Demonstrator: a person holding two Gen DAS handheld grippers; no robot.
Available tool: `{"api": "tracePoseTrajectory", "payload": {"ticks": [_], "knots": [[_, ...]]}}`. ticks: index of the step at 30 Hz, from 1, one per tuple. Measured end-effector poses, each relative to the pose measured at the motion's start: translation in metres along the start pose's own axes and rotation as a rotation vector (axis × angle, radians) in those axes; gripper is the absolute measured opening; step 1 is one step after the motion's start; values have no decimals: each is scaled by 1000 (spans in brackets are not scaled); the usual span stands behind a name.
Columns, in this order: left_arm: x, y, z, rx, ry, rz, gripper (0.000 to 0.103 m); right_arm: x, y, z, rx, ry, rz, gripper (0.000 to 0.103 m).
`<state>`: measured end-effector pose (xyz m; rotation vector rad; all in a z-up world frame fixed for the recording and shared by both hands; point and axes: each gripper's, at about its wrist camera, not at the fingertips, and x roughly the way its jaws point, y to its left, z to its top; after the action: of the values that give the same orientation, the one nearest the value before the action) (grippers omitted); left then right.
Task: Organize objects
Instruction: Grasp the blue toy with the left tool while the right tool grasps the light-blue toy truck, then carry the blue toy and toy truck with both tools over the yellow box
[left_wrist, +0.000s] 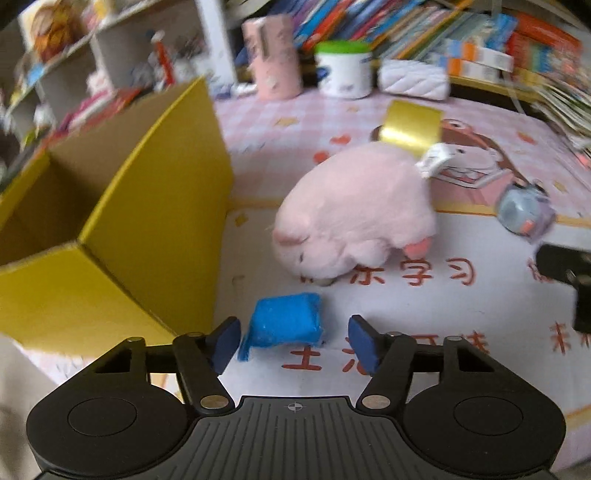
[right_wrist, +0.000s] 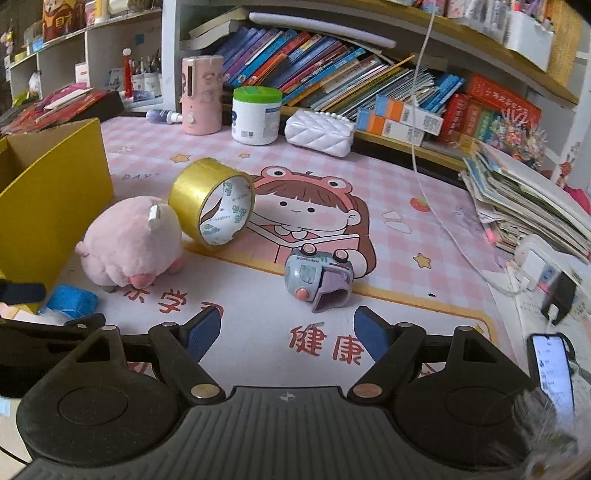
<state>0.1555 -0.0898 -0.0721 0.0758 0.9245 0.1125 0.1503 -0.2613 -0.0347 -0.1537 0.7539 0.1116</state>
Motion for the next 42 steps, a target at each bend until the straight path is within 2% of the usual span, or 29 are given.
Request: {"api": "tracePoseTrajectory", "payload": {"ticks": [1, 3, 5, 13, 21, 25, 26, 32, 42], "knots": [[2, 2, 1, -24, -3, 3, 61, 3, -1, 1, -5, 4, 4, 78], [3, 2, 3, -41, -6, 6, 49, 9, -4, 2, -7, 11, 10, 78], [3, 2, 3, -46, -7, -7, 43, 15, -8, 3, -2, 18, 13, 78], [-4, 1, 9, -52, -22, -61, 40, 44, -26, 14, 48, 18, -13, 80], [-6, 6, 10, -60, -13, -116, 40, 87, -35, 25, 79, 62, -11, 80], [-11, 6, 11, -43, -31, -133, 40, 99, -33, 27, 76, 83, 2, 61], [-13, 6, 11, -38, -37, -134, 40, 100, -33, 27, 77, 86, 2, 61], [-17, 6, 12, -22, -63, -154, 40, 83, -30, 25, 101, 62, 7, 61], [-33, 11, 3, 32, -96, -236, 40, 16, -6, 10, 82, 3, -22, 61]]}}
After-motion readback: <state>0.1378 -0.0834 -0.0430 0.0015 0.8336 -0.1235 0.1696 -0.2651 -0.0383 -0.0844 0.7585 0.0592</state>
